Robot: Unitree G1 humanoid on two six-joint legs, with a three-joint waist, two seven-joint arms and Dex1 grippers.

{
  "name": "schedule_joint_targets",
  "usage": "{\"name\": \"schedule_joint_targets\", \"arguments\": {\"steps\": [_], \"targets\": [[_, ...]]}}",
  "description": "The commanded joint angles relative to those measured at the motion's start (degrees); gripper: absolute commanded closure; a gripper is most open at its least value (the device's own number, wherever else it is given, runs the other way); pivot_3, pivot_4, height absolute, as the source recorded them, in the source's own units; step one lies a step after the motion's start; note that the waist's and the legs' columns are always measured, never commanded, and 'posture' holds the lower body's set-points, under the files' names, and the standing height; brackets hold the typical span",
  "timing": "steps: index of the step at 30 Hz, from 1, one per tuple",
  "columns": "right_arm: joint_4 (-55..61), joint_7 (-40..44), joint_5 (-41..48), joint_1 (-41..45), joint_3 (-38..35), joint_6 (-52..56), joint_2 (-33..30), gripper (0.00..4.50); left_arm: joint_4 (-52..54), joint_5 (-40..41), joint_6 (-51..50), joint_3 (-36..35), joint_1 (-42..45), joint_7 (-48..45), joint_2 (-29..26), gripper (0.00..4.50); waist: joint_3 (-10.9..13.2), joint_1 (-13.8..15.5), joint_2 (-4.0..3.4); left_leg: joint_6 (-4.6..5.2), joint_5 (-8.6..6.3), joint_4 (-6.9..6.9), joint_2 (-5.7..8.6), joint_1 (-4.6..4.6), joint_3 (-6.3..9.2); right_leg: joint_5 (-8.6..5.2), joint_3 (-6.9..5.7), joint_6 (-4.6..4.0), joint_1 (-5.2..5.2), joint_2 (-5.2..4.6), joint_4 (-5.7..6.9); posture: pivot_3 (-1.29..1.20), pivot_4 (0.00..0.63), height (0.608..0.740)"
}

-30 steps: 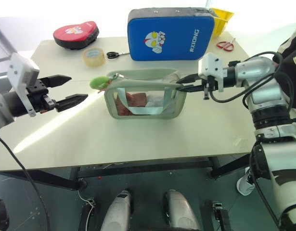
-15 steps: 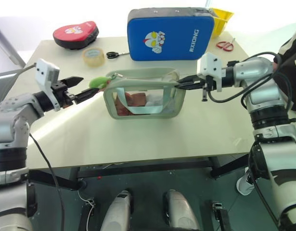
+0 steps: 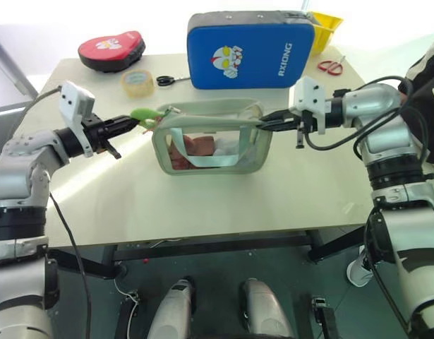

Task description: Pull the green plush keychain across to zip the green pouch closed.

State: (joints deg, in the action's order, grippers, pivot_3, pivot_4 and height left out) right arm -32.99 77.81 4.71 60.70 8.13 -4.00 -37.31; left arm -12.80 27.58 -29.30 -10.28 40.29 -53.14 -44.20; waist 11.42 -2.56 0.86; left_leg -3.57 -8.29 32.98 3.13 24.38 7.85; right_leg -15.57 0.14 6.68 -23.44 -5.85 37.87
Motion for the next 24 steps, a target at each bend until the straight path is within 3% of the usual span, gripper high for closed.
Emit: {"name": "schedule_joint_targets", "arguments": {"steps": [1,5,9,16,19,24], "targets": [[1.32,-0.46,0.65,0.30,-1.03,-0.24,-0.18,4.50,0.79,1.02,0.25,-2.07,4.97,0.95,-0.04,4.46,0.00,0.00,0.00,0.00,0.00,0.00,0.01,0.01,0.00,0.00,0.00,0.00,0.00,0.00,0.00,0.00,0.150,0.740],[1.39,-0.68,0.62,0.23,-0.99,-0.29,-0.02,4.50,3.05,1.64,-0.62,-0.07,8.59,-0.54,0.71,4.46,0.00,-0.07,0.00,0.00,0.00,0.00,0.01,0.00,0.00,0.00,0.00,0.01,0.00,0.00,0.00,0.00,0.150,0.740],[1.80,-0.82,0.76,-0.24,-1.10,-0.24,-0.11,4.50,3.21,-5.88,7.17,6.89,10.03,0.10,4.43,4.46,0.00,0.02,0.00,0.00,0.00,0.01,0.01,0.00,-0.01,0.00,0.00,0.01,0.02,0.00,0.01,0.00,0.150,0.740],[2.53,-1.07,0.83,-0.87,-1.05,-0.01,-0.22,4.50,-3.92,-12.30,16.53,12.55,14.59,-0.29,11.22,4.46,0.00,-0.16,0.01,0.00,0.00,0.05,0.01,0.00,-0.02,0.02,0.00,0.03,0.03,0.01,0.01,0.00,0.150,0.740],[2.71,-0.96,0.81,-0.90,-1.07,0.06,-0.47,4.50,-4.87,-11.81,15.88,12.81,15.06,-4.05,10.63,3.59,0.00,-0.17,0.01,0.01,0.00,0.04,0.01,0.00,-0.02,0.02,0.00,0.03,0.02,0.01,0.02,0.00,0.150,0.740],[2.50,-1.04,0.61,-0.84,-1.02,-0.07,-0.56,4.50,-3.83,-11.76,14.00,11.83,15.24,-9.09,5.63,1.03,0.01,-0.17,0.01,0.02,0.00,0.04,0.01,0.00,-0.02,0.02,0.00,0.04,0.02,0.01,0.03,0.00,0.150,0.740]]}}
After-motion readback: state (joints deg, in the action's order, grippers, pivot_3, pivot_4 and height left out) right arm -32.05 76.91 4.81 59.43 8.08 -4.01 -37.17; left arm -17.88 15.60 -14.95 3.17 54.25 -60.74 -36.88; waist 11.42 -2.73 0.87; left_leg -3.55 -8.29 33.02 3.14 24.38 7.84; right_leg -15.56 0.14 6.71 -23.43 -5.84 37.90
